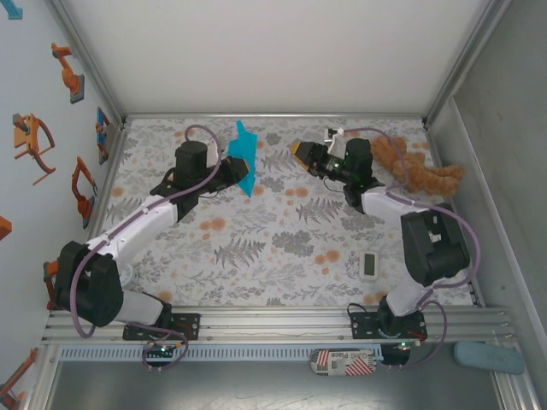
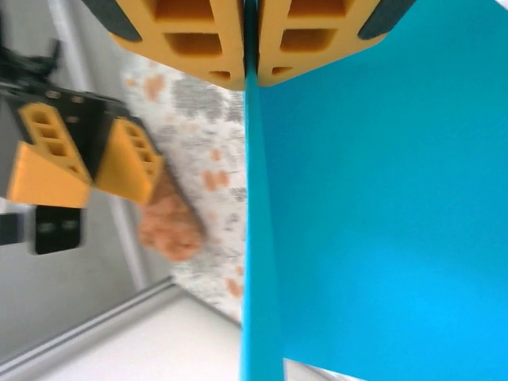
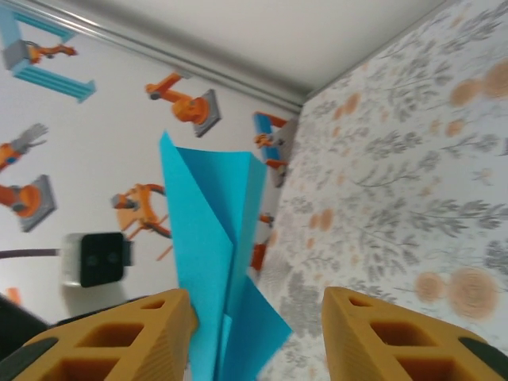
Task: Fold a paper plane with a square sheet of paper (pick it up from the middle)
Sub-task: Turn over the paper at the center of the table.
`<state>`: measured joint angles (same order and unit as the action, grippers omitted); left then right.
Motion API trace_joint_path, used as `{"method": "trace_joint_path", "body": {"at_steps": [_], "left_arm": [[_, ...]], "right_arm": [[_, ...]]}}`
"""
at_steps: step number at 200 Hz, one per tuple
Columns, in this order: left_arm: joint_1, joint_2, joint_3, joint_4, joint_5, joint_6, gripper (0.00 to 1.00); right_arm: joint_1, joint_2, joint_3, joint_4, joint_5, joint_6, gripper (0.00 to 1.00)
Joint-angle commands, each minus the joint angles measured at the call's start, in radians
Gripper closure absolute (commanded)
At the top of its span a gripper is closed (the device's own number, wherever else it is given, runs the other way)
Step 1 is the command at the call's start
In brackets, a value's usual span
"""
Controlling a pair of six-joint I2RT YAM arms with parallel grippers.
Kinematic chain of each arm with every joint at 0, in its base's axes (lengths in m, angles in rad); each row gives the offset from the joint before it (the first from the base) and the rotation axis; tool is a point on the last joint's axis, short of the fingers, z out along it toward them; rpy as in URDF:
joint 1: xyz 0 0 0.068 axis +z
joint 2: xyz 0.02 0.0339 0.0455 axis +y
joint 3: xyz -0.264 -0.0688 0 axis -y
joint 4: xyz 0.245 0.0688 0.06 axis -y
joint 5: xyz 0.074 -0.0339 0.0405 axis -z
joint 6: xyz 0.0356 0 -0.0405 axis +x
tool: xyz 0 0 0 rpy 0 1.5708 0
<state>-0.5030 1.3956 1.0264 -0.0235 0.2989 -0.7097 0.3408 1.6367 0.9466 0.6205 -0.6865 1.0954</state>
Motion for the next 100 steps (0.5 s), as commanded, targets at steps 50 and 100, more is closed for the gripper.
{"method": "trace_joint_path", "body": {"at_steps": [50, 100], "left_arm": [[-0.150, 0.214, 0.313, -0.666, -0.749, 0.335, 0.87], [-0.206, 0.473, 0.468, -0.824, -1.006, 0.352, 0.87]], "right_arm": [[0.000, -0.198, 0.117, -0.649, 0.328, -0.473, 0.60], [0.000, -0.244, 0.070, -0.629, 0.381, -0.499, 0.55]]}}
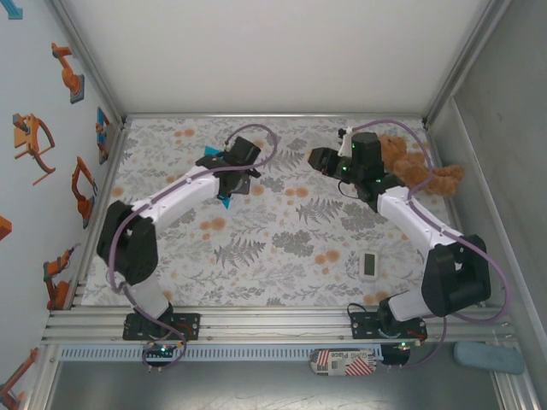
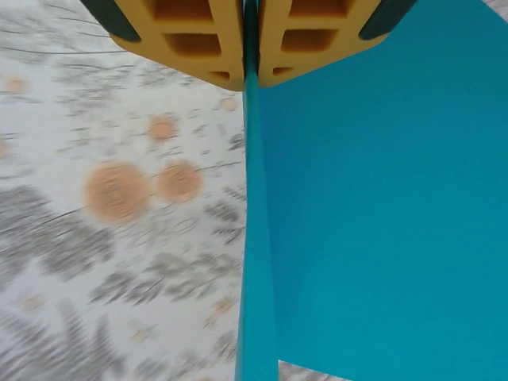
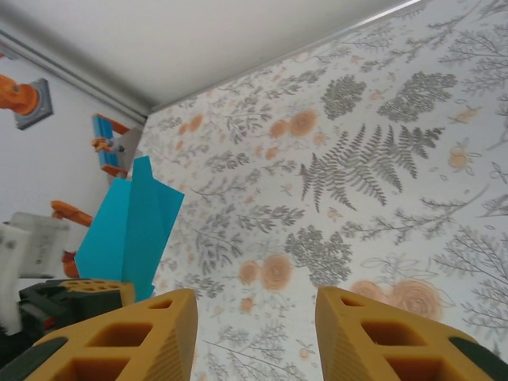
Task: Fold a paper plane with a square sheet of paper (pick it up from the middle)
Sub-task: Turn over the paper at the center of the table.
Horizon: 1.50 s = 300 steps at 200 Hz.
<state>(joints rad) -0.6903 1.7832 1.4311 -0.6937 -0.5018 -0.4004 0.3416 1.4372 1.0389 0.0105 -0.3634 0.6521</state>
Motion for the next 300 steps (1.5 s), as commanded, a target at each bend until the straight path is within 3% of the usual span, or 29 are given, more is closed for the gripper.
{"method": "trace_joint_path", "body": {"at_steps": [1, 55, 116, 201, 249, 300], "left_arm": [[-0.019, 0.092, 0.066, -0.157, -0.210, 0.043, 0.87], [-0.060, 0.346, 0.206, -0.299, -0.383, 0.024, 0.87], [-0.090, 0.489, 0.264, -0.305, -0.337, 0.022, 0.86], [-0.095, 0.459, 0.279, -0.251, -0.080, -0.061, 0.70], [-0.108, 0.353, 0.212, -0.170, 0.128, -0.145, 0.62], [-0.132, 0.140, 0.020, 0.012, 0.391, -0.212, 0.59]], "right_arm": [[0.000, -0.046, -0.024, -0.017, 0.059, -0.055, 0.55], [-0.009, -0.066, -0.056, -0.055, 0.141, -0.039, 0.54], [-0.014, -0.022, -0.048, -0.067, 0.131, -0.005, 0.56], [-0.013, 0.017, -0.042, -0.049, 0.091, 0.036, 0.58], [-0.014, 0.017, -0.052, -0.045, 0.102, 0.049, 0.58], [-0.013, 0.032, -0.048, -0.043, 0.098, 0.058, 0.58]]}}
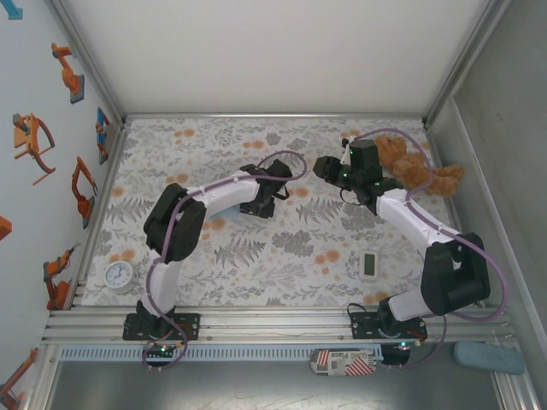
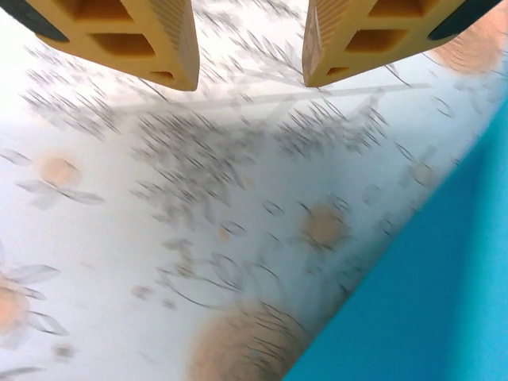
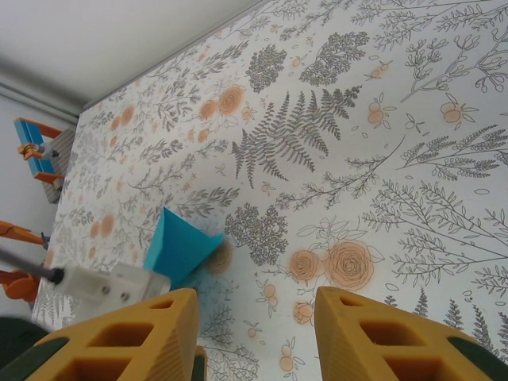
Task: Fold a paper plane with a square sheet of paper (pick it up from the middle)
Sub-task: Turn over the paper at the center of the table, then move the paper to the center of the table.
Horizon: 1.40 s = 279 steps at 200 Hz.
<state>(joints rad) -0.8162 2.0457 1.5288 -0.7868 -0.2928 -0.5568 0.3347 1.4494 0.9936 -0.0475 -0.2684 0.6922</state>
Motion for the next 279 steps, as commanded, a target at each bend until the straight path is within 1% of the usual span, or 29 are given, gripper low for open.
{"method": "trace_joint_path", "body": {"at_steps": [1, 22, 39, 51, 60, 80, 101, 114, 123, 132, 162, 198, 240, 279], "left_arm": [[-0.006, -0.128, -0.081, 0.107, 0.187, -0.056, 0.59], [0.001, -0.234, -0.170, 0.197, 0.255, -0.055, 0.54], [0.019, -0.301, -0.230, 0.229, 0.226, -0.057, 0.52], [0.047, -0.329, -0.266, 0.242, 0.200, -0.058, 0.49], [0.078, -0.344, -0.286, 0.249, 0.202, -0.057, 0.48], [0.138, -0.354, -0.330, 0.276, 0.213, -0.052, 0.45], [0.197, -0.345, -0.366, 0.319, 0.218, -0.051, 0.36], [0.220, -0.333, -0.366, 0.339, 0.212, -0.038, 0.31], [0.231, -0.321, -0.367, 0.350, 0.190, -0.029, 0.29], [0.240, -0.305, -0.365, 0.360, 0.192, -0.021, 0.27], [0.266, -0.245, -0.332, 0.365, 0.175, 0.006, 0.26], [0.285, -0.199, -0.319, 0.398, 0.181, 0.047, 0.26], [0.296, -0.142, -0.286, 0.403, 0.225, 0.076, 0.25], [0.317, -0.113, -0.283, 0.406, 0.302, 0.028, 0.27]], "right_arm": [[-0.006, 0.020, -0.003, 0.015, 0.002, 0.018, 0.58], [-0.007, 0.026, -0.008, 0.037, -0.018, 0.025, 0.58], [-0.008, 0.026, -0.019, 0.065, -0.035, 0.039, 0.58], [-0.007, 0.032, -0.021, 0.074, -0.043, 0.045, 0.58], [-0.007, 0.038, -0.019, 0.076, -0.048, 0.049, 0.58], [-0.007, 0.045, -0.017, 0.077, -0.063, 0.053, 0.58], [-0.007, 0.045, -0.015, 0.074, -0.066, 0.053, 0.57], [-0.008, 0.046, -0.013, 0.070, -0.068, 0.053, 0.57], [-0.007, 0.049, -0.010, 0.066, -0.069, 0.053, 0.58], [-0.007, 0.047, -0.011, 0.062, -0.070, 0.053, 0.57], [-0.008, 0.045, -0.008, 0.051, -0.070, 0.050, 0.57], [-0.007, 0.045, -0.013, 0.051, -0.078, 0.055, 0.57], [-0.007, 0.064, -0.015, 0.051, -0.099, 0.058, 0.58], [-0.007, 0.087, -0.017, 0.055, -0.121, 0.066, 0.58]]}}
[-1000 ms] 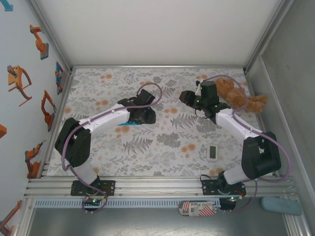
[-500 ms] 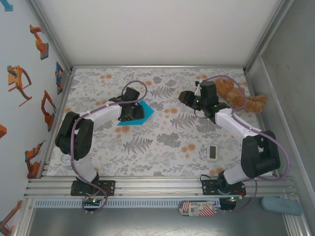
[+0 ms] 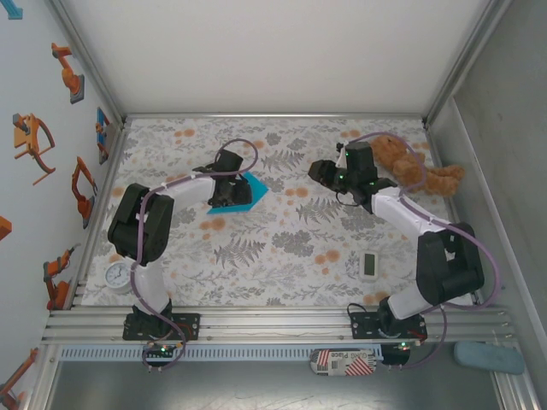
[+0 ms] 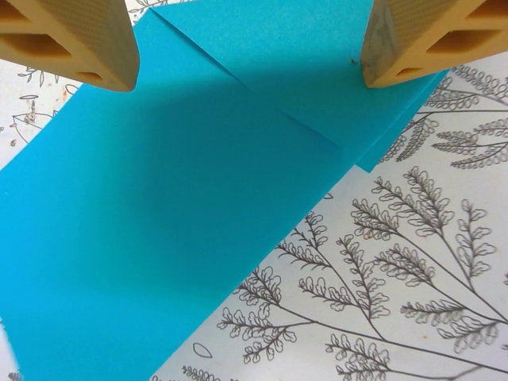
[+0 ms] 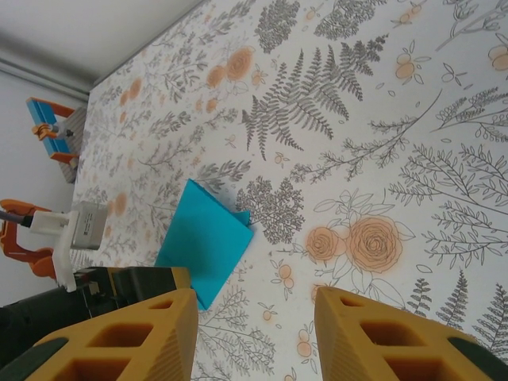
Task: Fold a paper plane with a square sheet of paper (pick it up from the middle)
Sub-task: Move the paper to the center of the table.
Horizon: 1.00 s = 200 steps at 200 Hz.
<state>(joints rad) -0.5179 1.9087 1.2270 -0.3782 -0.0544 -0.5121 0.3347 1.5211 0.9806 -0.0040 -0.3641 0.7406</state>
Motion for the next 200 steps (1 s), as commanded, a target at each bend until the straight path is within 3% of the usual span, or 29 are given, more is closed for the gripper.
{"method": "trace_joint_path", "body": {"at_steps": [1, 58, 110, 133, 200], "left_arm": [[0.019, 0.024, 0.019, -0.002, 0.066, -0.019, 0.27], [0.018, 0.022, -0.011, 0.018, 0.276, -0.203, 0.28], [-0.063, -0.009, -0.100, 0.104, 0.330, -0.418, 0.36], [-0.098, -0.016, -0.126, 0.160, 0.332, -0.490, 0.47], [-0.113, 0.009, -0.134, 0.192, 0.317, -0.538, 0.73]], "right_arm": [[-0.007, 0.016, -0.004, 0.011, -0.025, 0.017, 0.58], [0.005, 0.081, -0.055, 0.111, -0.125, 0.146, 0.62], [0.097, 0.145, -0.146, 0.233, -0.139, 0.291, 0.62], [0.148, 0.193, -0.129, 0.223, -0.137, 0.303, 0.73], [0.221, 0.321, -0.012, 0.118, -0.146, 0.256, 0.88]]}}
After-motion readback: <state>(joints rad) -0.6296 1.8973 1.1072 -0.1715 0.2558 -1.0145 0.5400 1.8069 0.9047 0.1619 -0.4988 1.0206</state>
